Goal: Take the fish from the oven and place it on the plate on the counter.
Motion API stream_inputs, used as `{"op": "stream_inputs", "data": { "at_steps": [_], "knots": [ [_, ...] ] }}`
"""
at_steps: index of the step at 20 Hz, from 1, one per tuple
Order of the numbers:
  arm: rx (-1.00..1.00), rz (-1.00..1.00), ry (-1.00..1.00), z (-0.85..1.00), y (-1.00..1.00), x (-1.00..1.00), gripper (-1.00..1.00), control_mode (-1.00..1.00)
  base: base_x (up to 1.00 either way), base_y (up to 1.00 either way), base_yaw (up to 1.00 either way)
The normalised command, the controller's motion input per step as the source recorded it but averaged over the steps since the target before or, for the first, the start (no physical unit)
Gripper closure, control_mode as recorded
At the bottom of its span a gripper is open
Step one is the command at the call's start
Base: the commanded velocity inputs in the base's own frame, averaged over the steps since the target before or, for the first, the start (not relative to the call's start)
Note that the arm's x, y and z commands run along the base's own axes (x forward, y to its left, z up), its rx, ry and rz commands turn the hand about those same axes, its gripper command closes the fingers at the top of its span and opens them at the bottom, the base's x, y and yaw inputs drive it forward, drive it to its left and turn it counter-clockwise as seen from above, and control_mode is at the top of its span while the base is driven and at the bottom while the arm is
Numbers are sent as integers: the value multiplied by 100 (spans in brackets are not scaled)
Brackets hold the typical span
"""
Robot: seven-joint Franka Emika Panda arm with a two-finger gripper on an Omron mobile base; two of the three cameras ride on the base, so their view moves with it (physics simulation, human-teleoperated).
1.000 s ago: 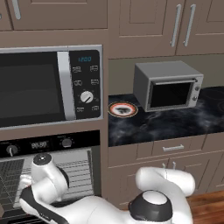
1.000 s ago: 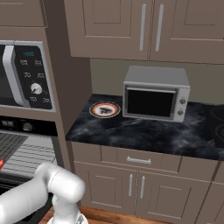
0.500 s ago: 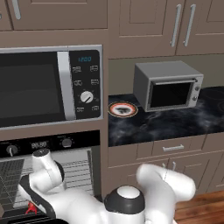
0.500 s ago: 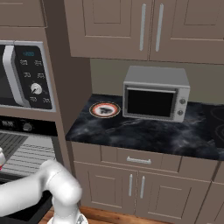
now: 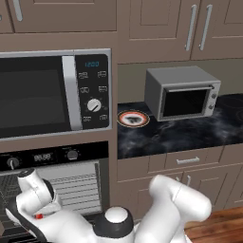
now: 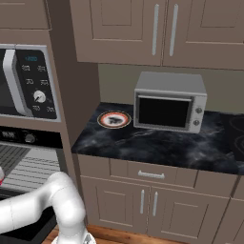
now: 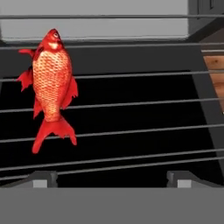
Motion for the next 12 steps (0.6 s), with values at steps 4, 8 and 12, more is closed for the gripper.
{"op": "stream_inputs", "data": {
  "at_steps": [4,8,12],
  "knots": [
    [0,0,4,-29,24,26,-100,-100,0,0,0],
    [0,0,7,-47,26,56,-100,-100,0,0,0],
    [0,0,5,-44,33,49,-100,-100,0,0,0]
  ]
}}
